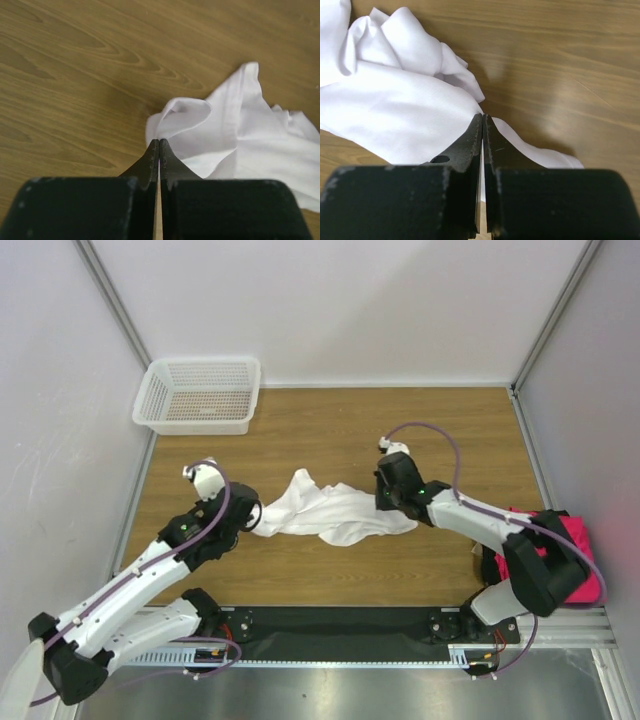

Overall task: Fold and stack the t-shirts
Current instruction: Flatten the tshirt out

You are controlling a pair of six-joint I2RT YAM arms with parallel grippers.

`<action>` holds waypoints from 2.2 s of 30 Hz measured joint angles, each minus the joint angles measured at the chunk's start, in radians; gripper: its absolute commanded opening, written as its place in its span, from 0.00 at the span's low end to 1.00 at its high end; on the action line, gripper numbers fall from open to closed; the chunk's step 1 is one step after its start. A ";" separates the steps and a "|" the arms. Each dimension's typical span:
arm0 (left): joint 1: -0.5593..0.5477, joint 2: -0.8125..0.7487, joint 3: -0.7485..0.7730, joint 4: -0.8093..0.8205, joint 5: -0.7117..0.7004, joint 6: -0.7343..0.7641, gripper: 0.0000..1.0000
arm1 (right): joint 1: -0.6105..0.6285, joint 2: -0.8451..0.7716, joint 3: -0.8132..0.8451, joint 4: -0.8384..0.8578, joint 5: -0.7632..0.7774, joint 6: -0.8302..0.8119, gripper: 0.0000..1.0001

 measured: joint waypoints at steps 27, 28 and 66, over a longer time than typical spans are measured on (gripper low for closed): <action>0.224 -0.084 -0.155 -0.037 0.033 -0.200 0.84 | -0.254 -0.374 -0.274 -0.238 0.002 0.070 0.00; 0.224 -0.080 -0.154 -0.019 0.040 -0.177 0.86 | -0.254 -0.374 -0.272 -0.242 -0.007 0.070 0.01; 0.085 0.936 0.341 0.488 0.290 0.468 0.56 | -0.246 -0.280 -0.069 -0.231 -0.074 0.047 0.69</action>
